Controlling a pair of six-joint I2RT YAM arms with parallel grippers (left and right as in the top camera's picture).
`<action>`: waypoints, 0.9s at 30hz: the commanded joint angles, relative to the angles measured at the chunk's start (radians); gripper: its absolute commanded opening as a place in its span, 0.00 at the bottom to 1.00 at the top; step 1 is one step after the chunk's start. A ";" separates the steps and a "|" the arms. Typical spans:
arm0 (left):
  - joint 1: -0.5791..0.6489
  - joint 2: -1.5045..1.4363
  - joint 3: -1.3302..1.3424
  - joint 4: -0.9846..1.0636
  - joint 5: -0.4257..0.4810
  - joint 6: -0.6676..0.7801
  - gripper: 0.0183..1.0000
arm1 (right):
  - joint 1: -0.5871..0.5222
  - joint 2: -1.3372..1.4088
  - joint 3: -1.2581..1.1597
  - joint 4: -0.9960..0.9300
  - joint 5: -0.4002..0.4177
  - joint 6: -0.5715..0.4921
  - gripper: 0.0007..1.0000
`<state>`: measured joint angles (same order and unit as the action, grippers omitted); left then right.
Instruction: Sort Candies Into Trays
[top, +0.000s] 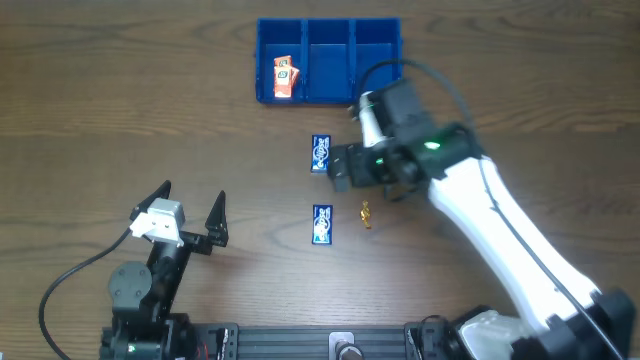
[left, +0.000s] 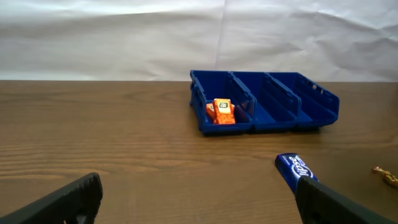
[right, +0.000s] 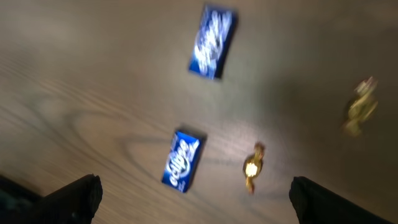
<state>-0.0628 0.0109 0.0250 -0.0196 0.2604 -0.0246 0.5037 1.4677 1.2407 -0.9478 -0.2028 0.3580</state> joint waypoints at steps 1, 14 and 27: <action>-0.003 -0.007 -0.020 -0.032 0.013 0.014 1.00 | 0.088 0.101 0.017 -0.030 0.088 0.111 1.00; -0.003 -0.007 -0.020 -0.032 0.014 0.014 1.00 | 0.270 0.278 0.017 -0.049 0.165 0.271 1.00; -0.003 -0.007 -0.020 -0.032 0.014 0.014 1.00 | 0.284 0.423 0.015 0.058 0.167 0.302 1.00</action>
<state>-0.0628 0.0109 0.0250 -0.0200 0.2604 -0.0246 0.7849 1.8618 1.2415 -0.9047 -0.0517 0.6376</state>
